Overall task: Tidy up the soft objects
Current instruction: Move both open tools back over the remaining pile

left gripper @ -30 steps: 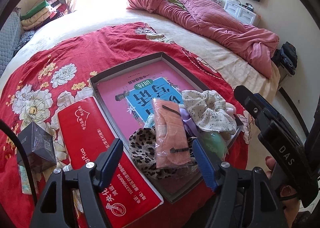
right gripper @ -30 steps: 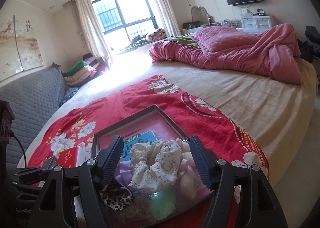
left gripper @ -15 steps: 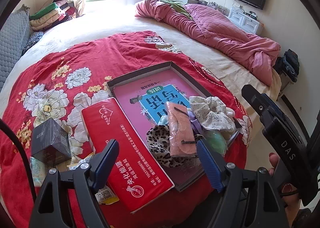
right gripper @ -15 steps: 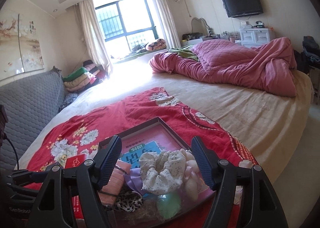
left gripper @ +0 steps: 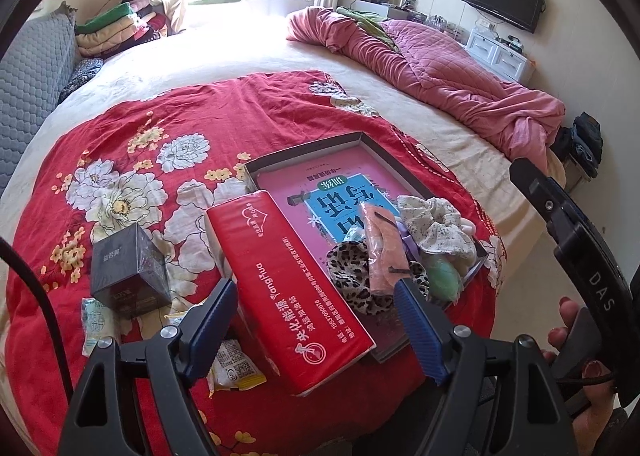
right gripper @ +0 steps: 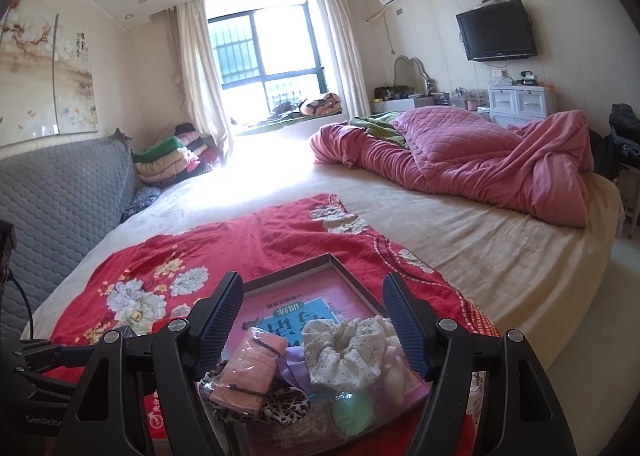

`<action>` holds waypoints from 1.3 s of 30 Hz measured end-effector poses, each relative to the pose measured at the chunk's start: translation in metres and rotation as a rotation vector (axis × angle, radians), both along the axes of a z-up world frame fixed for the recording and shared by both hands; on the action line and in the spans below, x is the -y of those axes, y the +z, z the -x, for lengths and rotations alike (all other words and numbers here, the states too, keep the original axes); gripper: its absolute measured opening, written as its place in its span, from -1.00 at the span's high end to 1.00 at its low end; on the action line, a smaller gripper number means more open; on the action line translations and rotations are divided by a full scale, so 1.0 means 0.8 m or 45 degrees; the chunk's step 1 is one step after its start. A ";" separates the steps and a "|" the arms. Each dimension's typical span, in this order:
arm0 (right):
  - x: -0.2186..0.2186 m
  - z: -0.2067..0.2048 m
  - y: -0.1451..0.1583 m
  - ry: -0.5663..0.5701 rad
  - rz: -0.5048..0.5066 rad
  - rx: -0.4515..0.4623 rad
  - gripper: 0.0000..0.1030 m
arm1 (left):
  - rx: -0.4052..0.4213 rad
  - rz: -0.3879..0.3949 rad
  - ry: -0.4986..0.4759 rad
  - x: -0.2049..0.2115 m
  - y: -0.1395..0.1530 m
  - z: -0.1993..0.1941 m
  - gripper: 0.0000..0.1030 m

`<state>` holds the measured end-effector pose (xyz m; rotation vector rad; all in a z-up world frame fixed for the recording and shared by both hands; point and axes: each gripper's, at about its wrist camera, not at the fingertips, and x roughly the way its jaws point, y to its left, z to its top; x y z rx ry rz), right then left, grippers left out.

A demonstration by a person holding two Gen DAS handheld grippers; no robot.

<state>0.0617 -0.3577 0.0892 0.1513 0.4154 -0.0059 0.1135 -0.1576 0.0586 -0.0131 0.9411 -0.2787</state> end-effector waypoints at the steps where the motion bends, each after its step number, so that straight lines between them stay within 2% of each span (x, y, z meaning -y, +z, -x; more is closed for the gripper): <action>1: -0.004 0.002 0.002 0.007 0.005 0.004 -0.43 | 0.001 -0.004 0.003 -0.003 0.001 0.001 -0.54; 22: -0.106 0.024 0.024 0.261 0.076 0.008 -0.43 | 0.038 0.001 0.104 -0.080 0.021 0.031 -0.54; 33: -0.165 0.036 0.024 0.391 0.114 -0.023 -0.43 | 0.060 -0.007 0.242 -0.158 0.019 0.048 -0.54; 39: -0.197 0.032 0.013 0.424 0.166 -0.085 -0.43 | 0.035 -0.008 0.335 -0.210 0.004 0.052 -0.55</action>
